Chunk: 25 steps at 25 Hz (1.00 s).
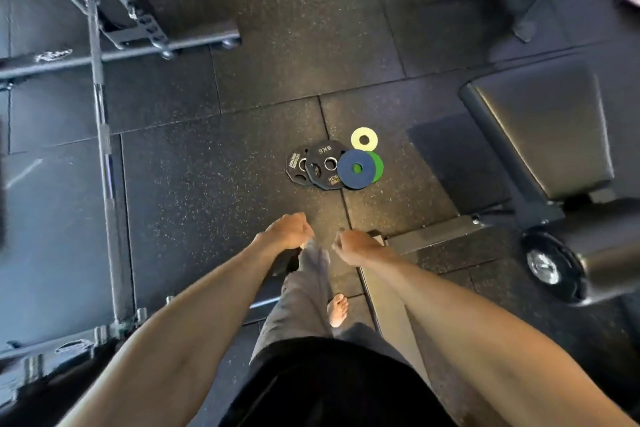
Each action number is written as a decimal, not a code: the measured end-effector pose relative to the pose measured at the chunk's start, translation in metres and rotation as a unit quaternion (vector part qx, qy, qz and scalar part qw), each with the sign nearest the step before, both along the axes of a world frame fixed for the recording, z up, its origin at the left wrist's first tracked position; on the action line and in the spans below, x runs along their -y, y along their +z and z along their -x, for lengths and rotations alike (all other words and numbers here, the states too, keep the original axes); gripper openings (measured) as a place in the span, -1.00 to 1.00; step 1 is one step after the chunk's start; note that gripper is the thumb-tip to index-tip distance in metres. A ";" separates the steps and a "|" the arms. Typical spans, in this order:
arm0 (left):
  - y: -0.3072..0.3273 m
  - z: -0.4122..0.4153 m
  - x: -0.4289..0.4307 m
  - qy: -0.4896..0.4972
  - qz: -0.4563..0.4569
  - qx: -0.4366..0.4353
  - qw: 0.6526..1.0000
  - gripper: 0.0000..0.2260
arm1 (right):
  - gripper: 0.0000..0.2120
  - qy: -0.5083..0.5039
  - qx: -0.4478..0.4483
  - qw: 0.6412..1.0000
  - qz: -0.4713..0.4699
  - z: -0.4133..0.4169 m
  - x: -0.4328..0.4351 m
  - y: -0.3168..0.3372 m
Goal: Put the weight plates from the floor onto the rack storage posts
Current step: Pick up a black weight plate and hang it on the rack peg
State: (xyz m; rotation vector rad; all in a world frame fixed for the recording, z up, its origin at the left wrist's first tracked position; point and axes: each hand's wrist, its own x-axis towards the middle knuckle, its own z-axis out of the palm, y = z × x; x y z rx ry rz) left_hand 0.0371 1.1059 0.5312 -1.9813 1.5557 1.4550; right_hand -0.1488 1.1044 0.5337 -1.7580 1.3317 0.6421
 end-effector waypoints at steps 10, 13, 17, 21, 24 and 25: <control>-0.083 -0.013 0.147 0.188 -0.047 -0.013 0.981 -0.74 | -0.71 0.014 0.004 1.000 -0.010 -0.024 0.197 -0.085; -0.130 -0.012 0.182 0.260 -0.054 -0.010 0.964 -0.72 | -0.72 -0.006 0.010 1.000 0.000 -0.026 0.251 -0.136; -0.232 -0.007 0.214 0.359 -0.106 -0.013 0.927 -0.72 | -0.73 -0.031 0.022 0.999 0.003 -0.022 0.319 -0.235; -0.366 0.015 0.238 0.515 -0.196 -0.025 0.834 -0.71 | -0.72 -0.035 0.012 0.999 0.033 -0.017 0.383 -0.368; -0.452 0.046 0.242 0.610 -0.233 -0.056 0.755 -0.52 | -0.63 -0.013 0.011 0.998 0.063 -0.021 0.417 -0.460; -0.477 0.054 0.240 0.637 -0.244 -0.070 0.728 -0.39 | -0.60 0.000 0.016 0.997 0.074 -0.025 0.425 -0.485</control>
